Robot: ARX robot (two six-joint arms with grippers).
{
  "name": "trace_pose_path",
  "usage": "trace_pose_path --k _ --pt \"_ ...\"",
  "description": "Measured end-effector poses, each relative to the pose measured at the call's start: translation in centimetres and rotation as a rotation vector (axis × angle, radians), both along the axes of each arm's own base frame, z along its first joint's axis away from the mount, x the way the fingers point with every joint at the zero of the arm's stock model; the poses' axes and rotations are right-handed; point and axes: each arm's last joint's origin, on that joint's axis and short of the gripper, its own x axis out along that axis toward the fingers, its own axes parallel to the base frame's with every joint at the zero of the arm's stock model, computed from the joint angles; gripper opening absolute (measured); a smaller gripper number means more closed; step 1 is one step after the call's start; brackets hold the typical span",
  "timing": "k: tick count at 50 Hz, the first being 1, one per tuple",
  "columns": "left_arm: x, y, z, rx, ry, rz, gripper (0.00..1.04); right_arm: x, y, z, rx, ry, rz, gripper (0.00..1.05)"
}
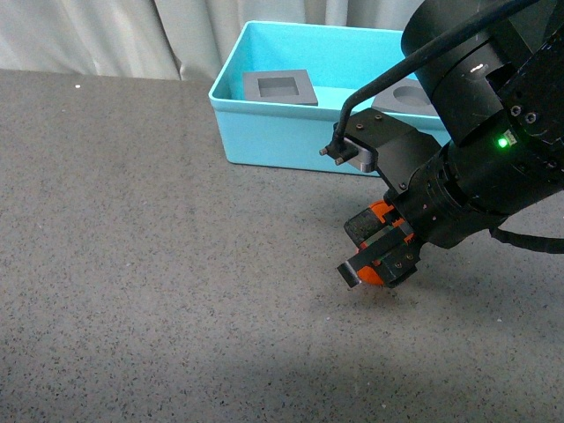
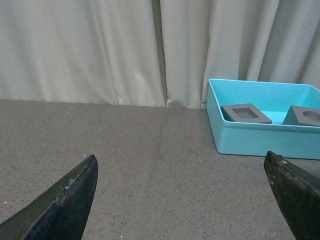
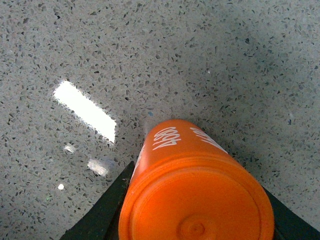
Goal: Place gray and orange parts in blue box
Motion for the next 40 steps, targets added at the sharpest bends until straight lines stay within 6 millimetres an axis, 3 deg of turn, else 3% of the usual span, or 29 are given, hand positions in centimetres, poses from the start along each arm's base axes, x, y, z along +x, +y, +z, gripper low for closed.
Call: trace_pose_path --k 6,17,22,26,32,40 --pt "0.0 0.0 0.0 0.000 0.000 0.000 0.98 0.3 -0.5 1.4 0.049 -0.032 -0.019 0.44" --pt "0.0 0.0 0.0 0.000 0.000 0.000 0.98 2.3 -1.2 9.6 0.211 -0.346 -0.093 0.44" --pt "0.0 0.0 0.0 0.000 0.000 0.000 0.98 4.3 -1.2 12.9 0.282 -0.458 -0.141 0.44" --pt "0.0 0.0 0.0 0.000 0.000 0.000 0.98 6.0 -1.0 13.1 0.290 -0.450 -0.166 0.44" --pt "0.0 0.0 0.0 0.000 0.000 0.000 0.98 8.9 0.2 11.5 0.267 -0.373 -0.174 0.44" --pt "0.0 0.0 0.0 0.000 0.000 0.000 0.98 11.1 1.5 10.4 0.243 -0.318 -0.187 0.44"
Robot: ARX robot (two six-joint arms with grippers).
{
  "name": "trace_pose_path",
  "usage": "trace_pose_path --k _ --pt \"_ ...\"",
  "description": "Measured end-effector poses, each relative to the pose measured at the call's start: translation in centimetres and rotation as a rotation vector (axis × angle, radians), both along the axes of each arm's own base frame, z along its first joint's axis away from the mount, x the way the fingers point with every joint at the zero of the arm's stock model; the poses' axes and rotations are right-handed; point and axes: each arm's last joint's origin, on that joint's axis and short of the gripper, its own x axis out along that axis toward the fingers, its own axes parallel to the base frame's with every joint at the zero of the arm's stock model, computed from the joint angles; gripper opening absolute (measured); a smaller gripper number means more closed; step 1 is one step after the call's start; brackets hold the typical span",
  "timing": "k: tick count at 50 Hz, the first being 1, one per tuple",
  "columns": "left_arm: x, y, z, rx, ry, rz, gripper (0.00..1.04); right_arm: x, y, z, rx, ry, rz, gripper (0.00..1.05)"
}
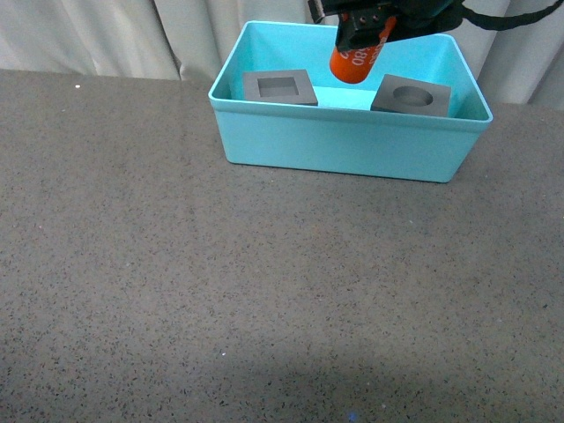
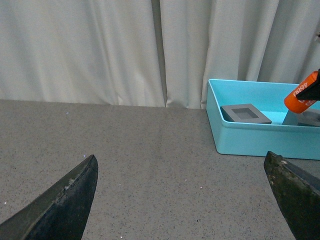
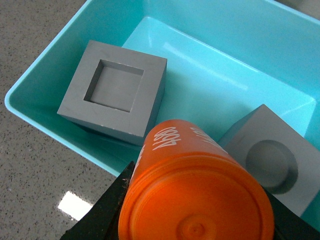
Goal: Place gray and orange parts in blue box
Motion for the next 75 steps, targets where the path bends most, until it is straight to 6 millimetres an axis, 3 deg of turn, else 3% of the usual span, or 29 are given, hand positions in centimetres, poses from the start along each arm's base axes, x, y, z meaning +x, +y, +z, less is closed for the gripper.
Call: trace_pose_path --k 5,16,33,53,58,70,75 --pt "0.0 0.0 0.0 0.000 0.000 0.000 0.98 1.9 1.0 -0.5 0.002 0.015 -0.007 0.44" --pt "0.0 0.0 0.0 0.000 0.000 0.000 0.98 3.6 1.7 -2.2 -0.030 0.073 -0.017 0.44" --pt "0.0 0.0 0.0 0.000 0.000 0.000 0.98 4.7 1.8 -5.2 -0.052 0.154 -0.056 0.44" --pt "0.0 0.0 0.0 0.000 0.000 0.000 0.98 5.0 1.3 -5.9 -0.084 0.224 -0.093 0.45" --pt "0.0 0.0 0.0 0.000 0.000 0.000 0.98 5.2 1.1 -5.8 -0.071 0.208 -0.098 0.64" --pt "0.0 0.0 0.0 0.000 0.000 0.000 0.98 4.5 0.4 -4.7 -0.029 0.163 -0.125 0.97" --pt "0.0 0.0 0.0 0.000 0.000 0.000 0.98 3.4 -0.6 -2.4 0.007 0.079 -0.151 0.94"
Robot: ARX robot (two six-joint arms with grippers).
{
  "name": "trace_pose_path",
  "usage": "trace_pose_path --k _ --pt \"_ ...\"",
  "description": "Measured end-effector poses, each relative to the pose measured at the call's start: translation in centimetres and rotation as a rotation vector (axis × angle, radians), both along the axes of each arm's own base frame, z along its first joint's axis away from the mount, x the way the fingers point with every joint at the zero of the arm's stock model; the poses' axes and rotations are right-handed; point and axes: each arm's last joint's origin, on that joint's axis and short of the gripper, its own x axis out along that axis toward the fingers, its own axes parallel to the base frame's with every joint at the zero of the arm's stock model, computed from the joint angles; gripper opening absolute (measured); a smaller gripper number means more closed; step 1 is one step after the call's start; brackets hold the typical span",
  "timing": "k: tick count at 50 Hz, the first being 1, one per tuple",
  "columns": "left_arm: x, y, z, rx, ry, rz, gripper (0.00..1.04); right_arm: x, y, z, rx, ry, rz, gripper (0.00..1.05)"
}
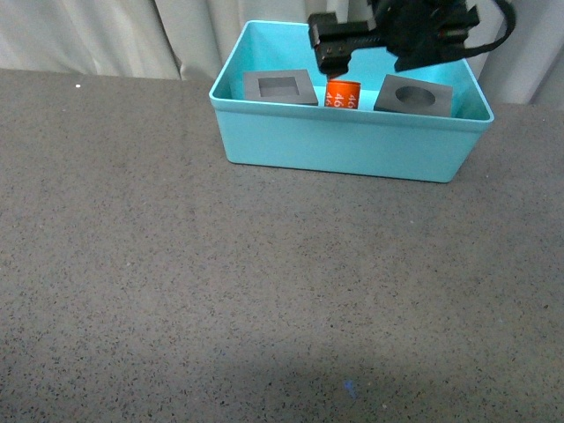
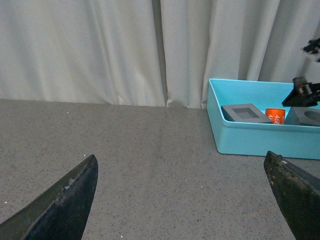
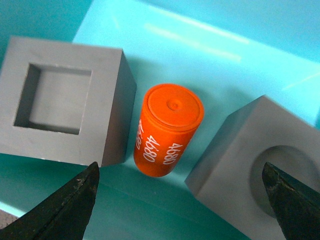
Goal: Place gray and orange parts in blue box
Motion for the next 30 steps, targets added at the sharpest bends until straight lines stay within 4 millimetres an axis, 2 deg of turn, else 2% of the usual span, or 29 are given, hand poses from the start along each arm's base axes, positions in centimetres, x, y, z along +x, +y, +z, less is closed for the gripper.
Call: trace_pose_path --k 7,12,30 --pt "0.0 0.0 0.0 0.000 0.000 0.000 0.98 -2.6 -1.8 4.1 0.018 -0.188 -0.048 0.95" --pt "0.0 0.0 0.0 0.000 0.000 0.000 0.98 -5.7 -3.5 6.4 0.033 -0.308 -0.077 0.95" --pt "0.0 0.0 0.0 0.000 0.000 0.000 0.98 -15.1 -7.1 8.4 -0.030 -0.520 -0.165 0.95"
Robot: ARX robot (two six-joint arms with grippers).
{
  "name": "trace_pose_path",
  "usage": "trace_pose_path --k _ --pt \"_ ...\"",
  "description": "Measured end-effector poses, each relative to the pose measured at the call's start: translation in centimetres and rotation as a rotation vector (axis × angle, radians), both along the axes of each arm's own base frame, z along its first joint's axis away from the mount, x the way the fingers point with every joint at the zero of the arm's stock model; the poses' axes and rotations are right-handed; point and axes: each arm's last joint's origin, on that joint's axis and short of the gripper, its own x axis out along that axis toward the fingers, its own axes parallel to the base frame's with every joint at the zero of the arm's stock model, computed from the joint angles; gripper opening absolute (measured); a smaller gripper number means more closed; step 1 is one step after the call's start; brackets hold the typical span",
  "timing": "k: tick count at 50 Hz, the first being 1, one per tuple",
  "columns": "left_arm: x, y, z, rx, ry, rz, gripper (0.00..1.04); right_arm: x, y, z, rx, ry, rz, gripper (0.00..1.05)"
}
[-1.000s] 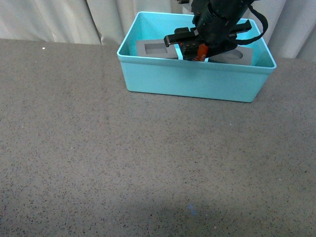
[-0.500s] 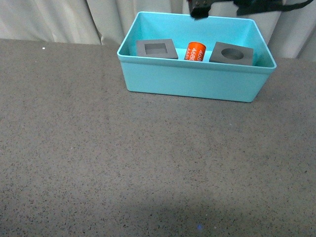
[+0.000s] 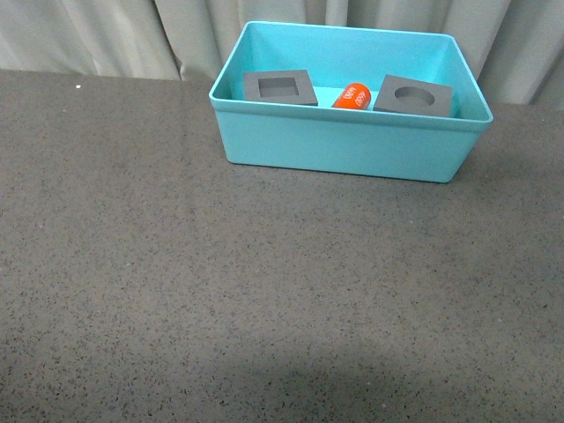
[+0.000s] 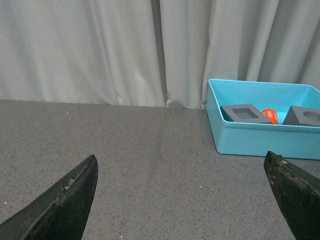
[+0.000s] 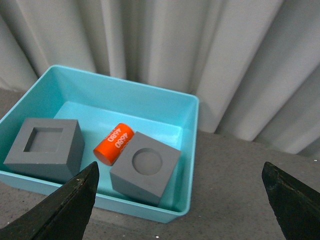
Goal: Place gray and orange parts in blue box
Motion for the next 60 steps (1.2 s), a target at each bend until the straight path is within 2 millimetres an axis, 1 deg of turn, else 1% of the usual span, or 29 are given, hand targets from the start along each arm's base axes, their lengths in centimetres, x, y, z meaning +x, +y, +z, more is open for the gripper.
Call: trace_pose_path --k 7,8,9,10,12,14,15,16,17,18,20,22,24,28,31,40,43,48,51,55,60 --pt "0.0 0.0 0.0 0.000 0.000 0.000 0.98 -2.9 -1.2 0.7 0.001 -0.129 -0.072 0.95" --pt "0.0 0.0 0.0 0.000 0.000 0.000 0.98 -3.4 -1.4 0.8 0.021 -0.167 -0.074 0.92" --pt "0.0 0.0 0.0 0.000 0.000 0.000 0.98 -4.0 -1.7 0.8 0.047 -0.206 -0.072 0.89" --pt "0.0 0.0 0.0 0.000 0.000 0.000 0.98 -5.1 -2.1 0.7 0.080 -0.259 -0.067 0.83" --pt "0.0 0.0 0.0 0.000 0.000 0.000 0.98 -6.9 -2.8 0.2 0.106 -0.306 -0.071 0.74" --pt "0.0 0.0 0.0 0.000 0.000 0.000 0.98 -9.3 -3.6 -0.8 0.120 -0.318 -0.072 0.66" --pt "0.0 0.0 0.0 0.000 0.000 0.000 0.98 -10.2 -3.9 -1.3 0.121 -0.318 -0.072 0.62" --pt "0.0 0.0 0.0 0.000 0.000 0.000 0.98 -10.6 -4.0 -1.5 0.123 -0.318 -0.071 0.60" --pt "0.0 0.0 0.0 0.000 0.000 0.000 0.98 -11.8 -4.4 -2.4 0.123 -0.311 -0.072 0.55" --pt "0.0 0.0 0.0 0.000 0.000 0.000 0.98 -12.6 -4.6 -2.9 0.122 -0.306 -0.072 0.51" --pt "0.0 0.0 0.0 0.000 0.000 0.000 0.98 -14.5 -5.3 -4.5 0.122 -0.297 -0.073 0.40" --pt "0.0 0.0 0.0 0.000 0.000 0.000 0.98 -15.6 -5.7 -5.6 0.122 -0.291 -0.072 0.32" --pt "0.0 0.0 0.0 0.000 0.000 0.000 0.98 -16.0 -6.0 -5.9 0.123 -0.290 -0.073 0.26" --pt "0.0 0.0 0.0 0.000 0.000 0.000 0.98 -16.6 -6.3 -6.3 0.126 -0.295 -0.072 0.16" --pt "0.0 0.0 0.0 0.000 0.000 0.000 0.98 -17.1 -6.7 -6.5 0.128 -0.302 -0.071 0.01" --pt "0.0 0.0 0.0 0.000 0.000 0.000 0.98 -18.2 -7.5 -7.2 0.129 -0.305 -0.075 0.00" --pt "0.0 0.0 0.0 0.000 0.000 0.000 0.98 -18.4 -7.9 -7.3 0.133 -0.300 -0.048 0.00" --pt "0.0 0.0 0.0 0.000 0.000 0.002 0.98 -18.9 -8.5 -7.6 0.130 -0.303 -0.078 0.00" --pt "0.0 0.0 0.0 0.000 0.000 0.001 0.98 -19.1 -8.6 -7.7 0.131 -0.306 -0.077 0.00" --pt "0.0 0.0 0.0 0.000 0.000 0.000 0.98 -19.4 -8.6 -8.4 0.133 -0.311 -0.075 0.00" --pt "0.0 0.0 0.0 0.000 0.000 0.000 0.98 -19.8 -8.6 -8.4 0.133 -0.315 -0.077 0.00"
